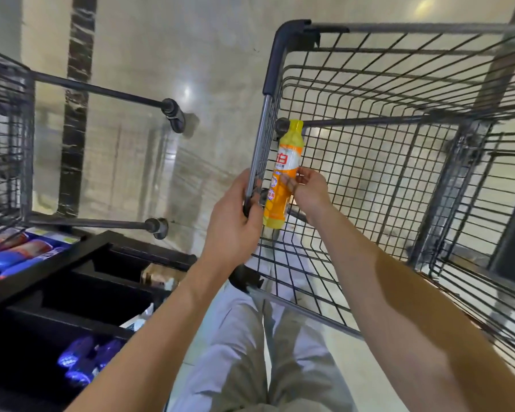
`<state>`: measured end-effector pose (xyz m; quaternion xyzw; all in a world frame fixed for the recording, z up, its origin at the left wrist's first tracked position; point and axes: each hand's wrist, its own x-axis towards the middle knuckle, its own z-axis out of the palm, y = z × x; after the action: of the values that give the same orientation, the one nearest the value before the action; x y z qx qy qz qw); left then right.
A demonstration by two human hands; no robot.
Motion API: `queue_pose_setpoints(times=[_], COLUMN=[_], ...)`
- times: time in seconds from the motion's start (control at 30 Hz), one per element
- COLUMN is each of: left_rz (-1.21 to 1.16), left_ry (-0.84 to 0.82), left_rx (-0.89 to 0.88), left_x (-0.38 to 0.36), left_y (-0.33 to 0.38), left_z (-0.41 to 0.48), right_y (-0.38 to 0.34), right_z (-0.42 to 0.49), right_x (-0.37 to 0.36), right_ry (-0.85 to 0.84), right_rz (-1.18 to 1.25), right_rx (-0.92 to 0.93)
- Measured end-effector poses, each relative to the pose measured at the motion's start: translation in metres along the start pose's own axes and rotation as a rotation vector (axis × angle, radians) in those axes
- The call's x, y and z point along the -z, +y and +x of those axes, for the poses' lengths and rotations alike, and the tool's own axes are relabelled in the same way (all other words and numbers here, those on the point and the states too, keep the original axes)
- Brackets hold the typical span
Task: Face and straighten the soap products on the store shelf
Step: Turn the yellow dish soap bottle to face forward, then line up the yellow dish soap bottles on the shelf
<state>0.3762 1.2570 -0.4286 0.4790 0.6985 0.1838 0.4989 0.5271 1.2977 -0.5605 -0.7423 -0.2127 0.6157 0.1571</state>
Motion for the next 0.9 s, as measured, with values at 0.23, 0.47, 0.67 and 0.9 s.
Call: queue_pose_setpoints(times=[0.23,0.47,0.67,0.9], left_rz=[0.256,0.626,0.777,0.674], left_ry=[-0.088,0.077,0.396,0.822], left_rx=[-0.097,-0.177,-0.175,0.072], left_x=[0.017,0.068,0.092,0.062], left_y=[0.008,0.045,0.061,0.040], left_z=[-0.006,-0.070,-0.173,-0.318], right_y=[-0.038,-0.086,-0.123,-0.107], right_z=[-0.089,-0.199,-0.274,-0.344], right_x=[0.037,0.069,0.073,0.047], right_ry=[0.017,0.084,0.064,-0.231], right_rz=[-0.612,-1.181,-1.467,-1.608], right_rx=[0.367,0.941,1.387,1.701])
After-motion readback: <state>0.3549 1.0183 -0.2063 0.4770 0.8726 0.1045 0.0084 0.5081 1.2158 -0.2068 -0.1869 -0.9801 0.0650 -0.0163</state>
